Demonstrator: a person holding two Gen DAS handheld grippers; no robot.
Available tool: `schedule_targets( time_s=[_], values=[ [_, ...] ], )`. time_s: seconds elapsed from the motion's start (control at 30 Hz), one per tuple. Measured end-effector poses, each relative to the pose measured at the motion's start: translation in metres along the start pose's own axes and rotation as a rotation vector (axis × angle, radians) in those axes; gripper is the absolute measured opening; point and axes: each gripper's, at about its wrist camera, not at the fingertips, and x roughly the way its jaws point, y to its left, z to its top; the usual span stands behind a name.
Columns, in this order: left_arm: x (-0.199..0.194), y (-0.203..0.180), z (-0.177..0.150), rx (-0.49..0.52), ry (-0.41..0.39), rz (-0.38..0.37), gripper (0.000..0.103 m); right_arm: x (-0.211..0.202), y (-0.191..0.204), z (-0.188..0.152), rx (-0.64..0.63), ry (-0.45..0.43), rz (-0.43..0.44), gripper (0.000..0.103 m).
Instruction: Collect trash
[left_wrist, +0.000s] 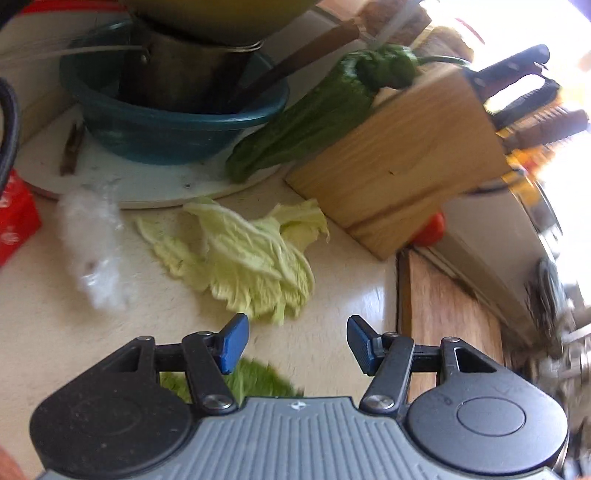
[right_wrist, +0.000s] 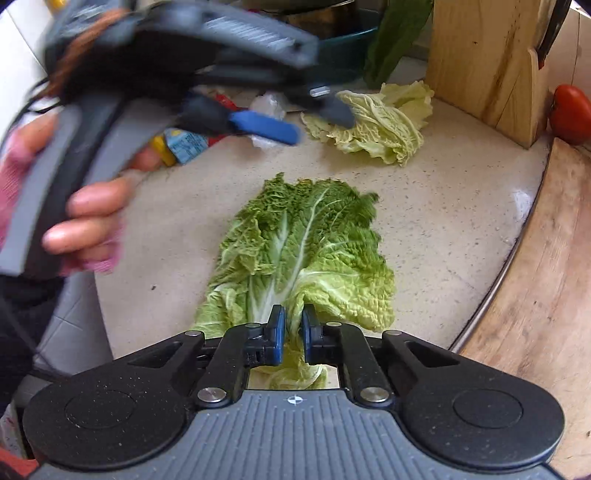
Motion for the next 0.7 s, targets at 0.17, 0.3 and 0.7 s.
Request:
schedule_targets(
  time_s=[0.17, 0.3, 0.7],
  values=[
    [0.044, -0.009, 0.019, -0.121, -0.059, 0.102, 0.060, 0.002, -0.005, -0.006, 0.026, -0.032, 0.055, 0.025],
    [0.061, -0.034, 0.025, -0.044, -0.096, 0.245, 0.070, 0.007, -0.013, -0.005, 0.054, -0.045, 0.067, 0.036],
    [0.085, -0.069, -0.002, 0.287, -0.119, 0.466, 0.051, 0.015, -0.016, -0.006, 0.023, -0.045, 0.081, 0.095]
  ],
)
